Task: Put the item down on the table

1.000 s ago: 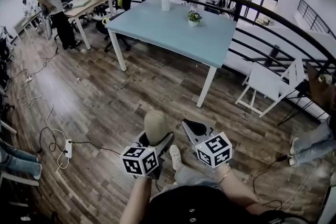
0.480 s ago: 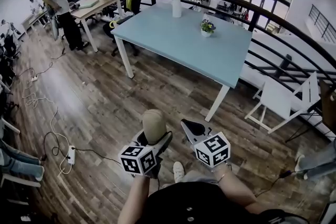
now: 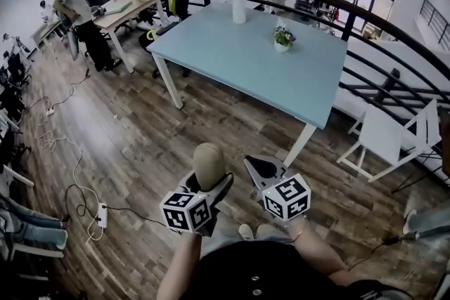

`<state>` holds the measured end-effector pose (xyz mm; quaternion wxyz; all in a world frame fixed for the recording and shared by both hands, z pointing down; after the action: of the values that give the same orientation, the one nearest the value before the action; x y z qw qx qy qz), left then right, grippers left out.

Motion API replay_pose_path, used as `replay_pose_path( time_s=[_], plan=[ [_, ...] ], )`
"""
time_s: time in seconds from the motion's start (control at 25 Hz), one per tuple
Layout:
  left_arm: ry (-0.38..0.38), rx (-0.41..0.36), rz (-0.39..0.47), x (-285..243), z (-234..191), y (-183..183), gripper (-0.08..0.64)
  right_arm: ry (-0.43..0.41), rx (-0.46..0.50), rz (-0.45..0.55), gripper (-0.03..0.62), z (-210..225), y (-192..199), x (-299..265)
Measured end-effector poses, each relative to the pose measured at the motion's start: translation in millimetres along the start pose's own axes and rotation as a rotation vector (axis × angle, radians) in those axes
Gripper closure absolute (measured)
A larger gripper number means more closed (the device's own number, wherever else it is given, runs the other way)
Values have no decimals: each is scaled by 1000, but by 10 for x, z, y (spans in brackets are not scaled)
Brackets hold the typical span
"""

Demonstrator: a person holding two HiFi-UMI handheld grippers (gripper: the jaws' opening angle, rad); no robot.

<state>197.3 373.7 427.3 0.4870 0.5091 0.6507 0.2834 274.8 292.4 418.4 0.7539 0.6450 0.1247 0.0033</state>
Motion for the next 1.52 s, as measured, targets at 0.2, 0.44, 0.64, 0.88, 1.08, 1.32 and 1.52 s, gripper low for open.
replay_pose_path(
  time_s=[0.2,0.44,0.64,0.88,1.08,1.32,1.52],
  plan=[
    [20,15,-24,-261,-109,-31,166,20,-13,-15,584,160,52,-131],
    [51,22,-47,-559,-288,-150,166,63,-31,-37,584,414,73,-329],
    [74,25,-70,-817,-615,-354,166,79,-31,-54,584,579,-12,-715],
    [118,4,-73,-1148,-1119,-871,166,101,-36,-60,584,734,-237,-1395],
    [151,-14,-70,-1390,-1570,-1300,166,135,-71,-30,584,879,-444,-1940],
    [178,-15,-74,-1602,-2058,-1611,166,161,-56,-39,584,999,-573,-2513],
    [201,-27,-80,-1747,-2370,-1786,166,200,-26,-22,584,1099,-737,-2841]
  ],
)
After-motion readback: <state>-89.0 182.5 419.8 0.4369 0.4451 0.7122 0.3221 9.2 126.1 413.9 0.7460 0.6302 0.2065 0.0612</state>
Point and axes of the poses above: the fingertips, and each gripper's own axes: x backward along the fingers, z to its right, y out of its underside, the point moved 2 cm from there along x, backward along the fingers
